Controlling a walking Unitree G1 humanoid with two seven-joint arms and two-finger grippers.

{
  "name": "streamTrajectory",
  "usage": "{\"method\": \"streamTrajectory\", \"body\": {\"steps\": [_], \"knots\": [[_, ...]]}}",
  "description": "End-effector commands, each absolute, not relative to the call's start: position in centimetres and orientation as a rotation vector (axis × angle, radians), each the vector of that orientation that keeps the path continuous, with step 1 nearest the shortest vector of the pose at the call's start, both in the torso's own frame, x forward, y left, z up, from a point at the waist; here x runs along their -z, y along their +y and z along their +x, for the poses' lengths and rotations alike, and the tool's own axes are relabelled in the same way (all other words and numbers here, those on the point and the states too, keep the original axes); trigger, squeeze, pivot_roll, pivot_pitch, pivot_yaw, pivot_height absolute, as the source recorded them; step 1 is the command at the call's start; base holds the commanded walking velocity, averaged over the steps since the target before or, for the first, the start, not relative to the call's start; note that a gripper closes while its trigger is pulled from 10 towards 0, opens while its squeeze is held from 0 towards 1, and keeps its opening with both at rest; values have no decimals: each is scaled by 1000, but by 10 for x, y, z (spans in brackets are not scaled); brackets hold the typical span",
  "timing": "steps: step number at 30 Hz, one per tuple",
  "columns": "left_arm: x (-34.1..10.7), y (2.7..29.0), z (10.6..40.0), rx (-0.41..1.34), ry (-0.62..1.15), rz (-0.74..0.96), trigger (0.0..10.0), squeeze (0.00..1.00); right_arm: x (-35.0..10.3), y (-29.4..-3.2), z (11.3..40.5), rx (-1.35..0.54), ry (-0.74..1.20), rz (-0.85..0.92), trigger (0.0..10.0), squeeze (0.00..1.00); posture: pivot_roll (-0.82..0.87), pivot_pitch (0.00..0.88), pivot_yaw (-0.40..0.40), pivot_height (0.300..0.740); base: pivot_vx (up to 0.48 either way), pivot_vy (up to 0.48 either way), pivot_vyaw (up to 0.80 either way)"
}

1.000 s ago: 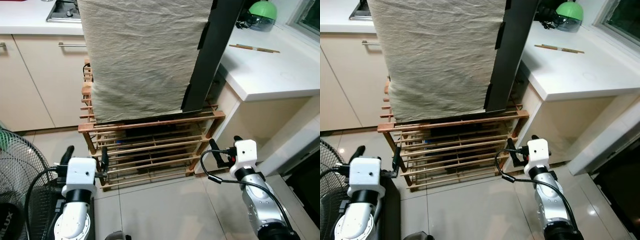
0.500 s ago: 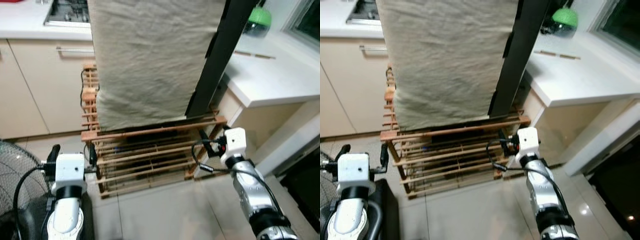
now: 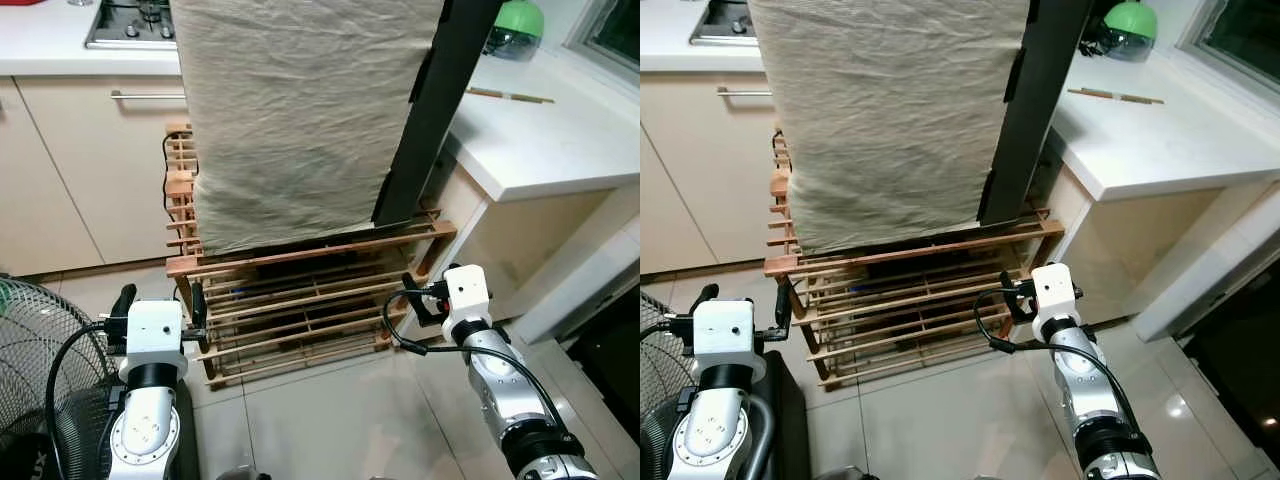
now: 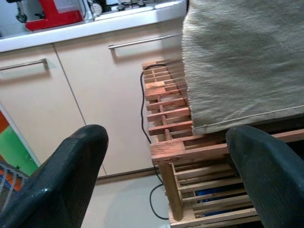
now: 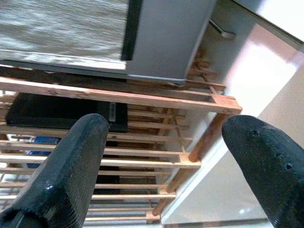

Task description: Clothes washing

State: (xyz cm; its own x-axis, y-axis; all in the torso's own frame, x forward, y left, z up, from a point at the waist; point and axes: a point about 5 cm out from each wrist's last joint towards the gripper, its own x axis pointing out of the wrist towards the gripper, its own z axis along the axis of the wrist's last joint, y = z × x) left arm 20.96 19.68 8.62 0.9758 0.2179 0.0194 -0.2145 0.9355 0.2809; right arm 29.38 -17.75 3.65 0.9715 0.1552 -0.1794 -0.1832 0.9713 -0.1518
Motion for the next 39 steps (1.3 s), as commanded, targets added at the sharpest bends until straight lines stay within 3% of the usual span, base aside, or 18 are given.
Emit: {"method": "streamTrajectory", "body": {"steps": [1,39], "knots": [[-83,195,211,-210,31,282,10000,0,-45,-182,300,-130,142,-161,10000,0,40,59,-82,740,0,0,0],[-81,192,212,-187,37,277,10000,0,-49,-183,301,-120,136,-111,10000,0,29,68,-72,740,0,0,0]]}}
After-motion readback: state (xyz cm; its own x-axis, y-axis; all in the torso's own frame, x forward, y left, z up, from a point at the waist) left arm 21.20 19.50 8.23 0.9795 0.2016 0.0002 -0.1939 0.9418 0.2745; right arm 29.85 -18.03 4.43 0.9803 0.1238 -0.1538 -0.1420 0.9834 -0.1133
